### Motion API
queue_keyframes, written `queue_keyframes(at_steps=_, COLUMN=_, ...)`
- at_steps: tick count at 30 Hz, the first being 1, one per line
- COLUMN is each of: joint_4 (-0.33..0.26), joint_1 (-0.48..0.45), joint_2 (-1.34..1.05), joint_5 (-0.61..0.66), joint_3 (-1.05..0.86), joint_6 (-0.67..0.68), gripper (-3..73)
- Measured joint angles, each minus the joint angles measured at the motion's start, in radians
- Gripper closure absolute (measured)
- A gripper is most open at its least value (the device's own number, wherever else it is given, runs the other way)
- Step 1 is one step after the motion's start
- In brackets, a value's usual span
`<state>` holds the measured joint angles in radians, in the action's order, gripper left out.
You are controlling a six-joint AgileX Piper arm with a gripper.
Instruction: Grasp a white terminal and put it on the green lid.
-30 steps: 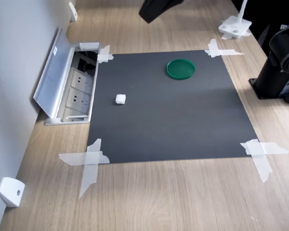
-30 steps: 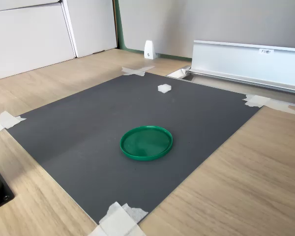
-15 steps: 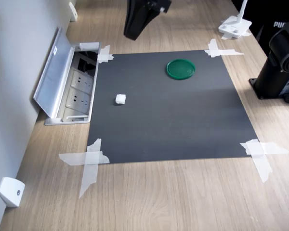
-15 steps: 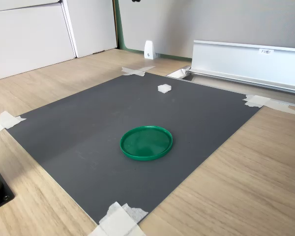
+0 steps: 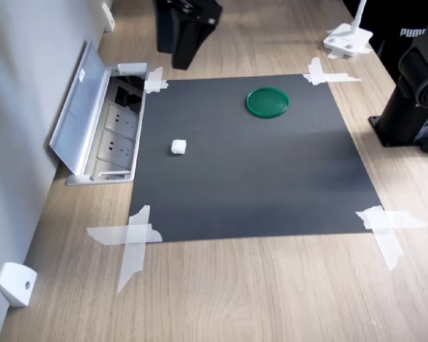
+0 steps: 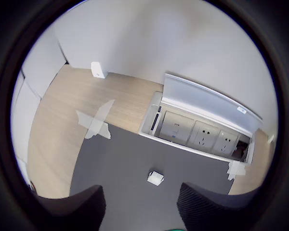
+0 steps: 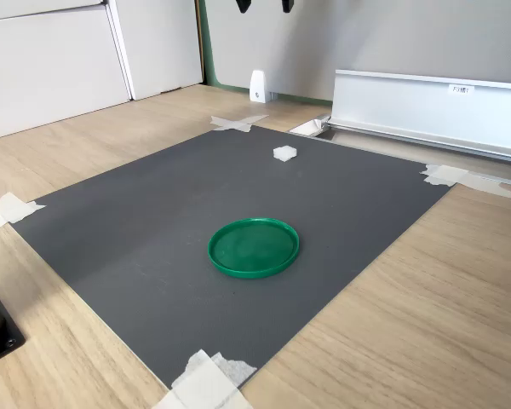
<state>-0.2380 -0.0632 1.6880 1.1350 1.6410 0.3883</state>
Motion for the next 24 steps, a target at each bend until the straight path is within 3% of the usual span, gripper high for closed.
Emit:
queue_keyframes(at_steps=8, joint_4=0.009, joint_1=0.000, joint_2=0.035, joint_5=0.086, joint_3=0.076, joint_6=-0.086, gripper=3.1)
queue_keyframes(at_steps=16, joint_4=0.086, joint_1=0.000, joint_2=0.111, joint_5=0.086, joint_3=0.078, joint_6=-0.086, gripper=4.5)
queue_keyframes(at_steps=24, joint_4=0.101, joint_1=0.002, joint_2=0.176, joint_5=0.015, joint_3=0.041, joint_6=-0.086, gripper=4.6)
